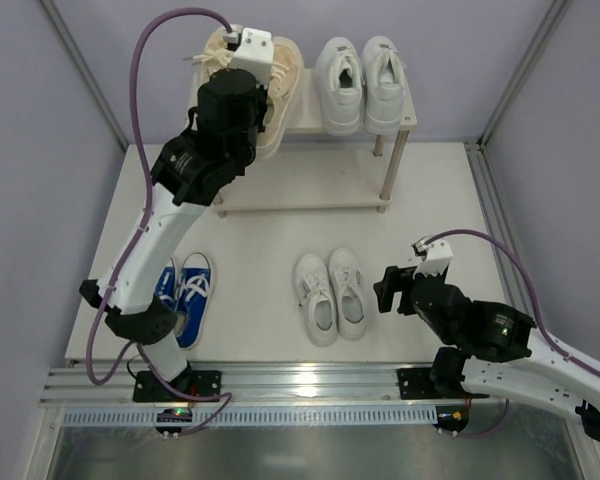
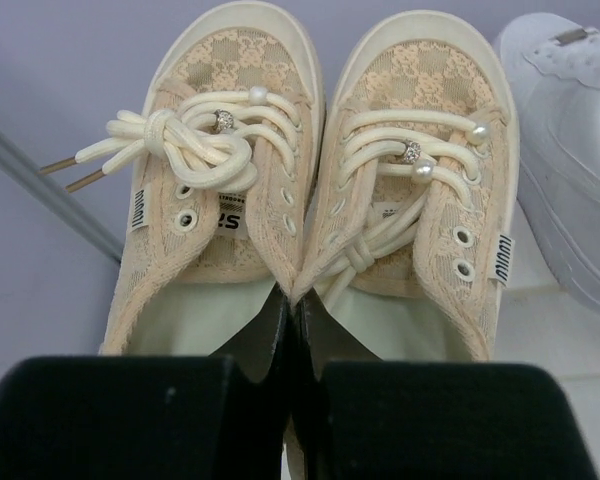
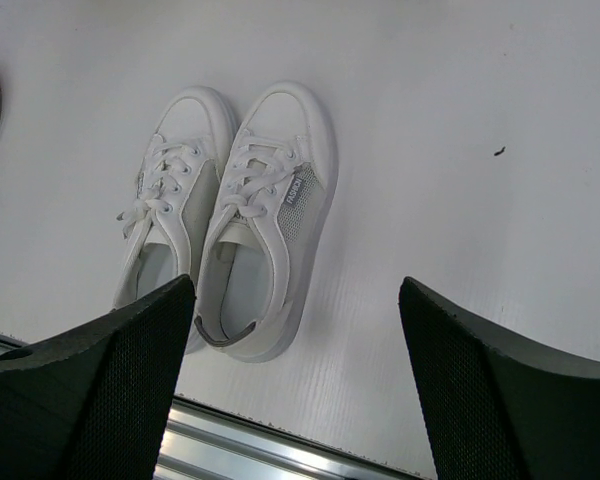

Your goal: Place and organize the shoes onto the shoe shelf

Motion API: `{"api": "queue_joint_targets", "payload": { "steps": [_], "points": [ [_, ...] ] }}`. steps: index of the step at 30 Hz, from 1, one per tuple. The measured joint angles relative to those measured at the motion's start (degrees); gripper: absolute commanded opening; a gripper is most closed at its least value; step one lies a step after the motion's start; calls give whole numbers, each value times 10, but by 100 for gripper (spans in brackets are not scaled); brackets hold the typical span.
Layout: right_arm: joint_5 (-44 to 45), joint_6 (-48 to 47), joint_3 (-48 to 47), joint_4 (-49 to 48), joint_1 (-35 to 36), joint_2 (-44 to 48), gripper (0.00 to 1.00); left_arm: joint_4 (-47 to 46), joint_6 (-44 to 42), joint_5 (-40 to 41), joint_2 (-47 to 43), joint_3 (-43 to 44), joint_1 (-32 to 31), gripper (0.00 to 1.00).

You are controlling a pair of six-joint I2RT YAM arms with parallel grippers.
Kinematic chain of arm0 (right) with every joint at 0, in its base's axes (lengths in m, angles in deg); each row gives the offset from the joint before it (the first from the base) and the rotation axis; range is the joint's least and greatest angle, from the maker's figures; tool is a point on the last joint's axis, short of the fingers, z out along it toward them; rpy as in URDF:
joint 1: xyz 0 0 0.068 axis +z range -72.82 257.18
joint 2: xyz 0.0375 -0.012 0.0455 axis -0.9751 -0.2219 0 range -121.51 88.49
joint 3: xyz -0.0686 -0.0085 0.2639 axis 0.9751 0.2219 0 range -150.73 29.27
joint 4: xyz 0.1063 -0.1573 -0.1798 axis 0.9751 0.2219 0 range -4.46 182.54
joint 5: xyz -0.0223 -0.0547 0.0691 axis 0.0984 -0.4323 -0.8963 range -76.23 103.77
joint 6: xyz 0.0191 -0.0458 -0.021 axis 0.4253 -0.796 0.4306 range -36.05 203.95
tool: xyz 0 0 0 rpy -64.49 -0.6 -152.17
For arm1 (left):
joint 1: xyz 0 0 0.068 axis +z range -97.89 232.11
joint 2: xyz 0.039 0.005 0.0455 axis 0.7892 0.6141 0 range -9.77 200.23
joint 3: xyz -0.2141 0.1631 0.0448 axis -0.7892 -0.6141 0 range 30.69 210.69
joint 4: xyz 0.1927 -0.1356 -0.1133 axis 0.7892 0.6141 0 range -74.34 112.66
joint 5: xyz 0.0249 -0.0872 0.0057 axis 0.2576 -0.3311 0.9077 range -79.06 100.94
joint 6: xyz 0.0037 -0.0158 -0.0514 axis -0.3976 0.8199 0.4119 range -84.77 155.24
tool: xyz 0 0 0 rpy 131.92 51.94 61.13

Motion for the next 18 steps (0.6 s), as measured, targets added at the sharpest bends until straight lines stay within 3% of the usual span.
{"api": "queue_joint_targets", "payload": {
  "steps": [4,10,18],
  "points": [
    [0,-1,0,0,0,-5,85,-68,-6,-30,46,2,65,0],
    [0,10,1,4,0,-5,85,-100,-2,-64,98,2,143,0],
    [2,25,7,16,0,-9,85,-106,23,-120,121,10,173,0]
  ]
}}
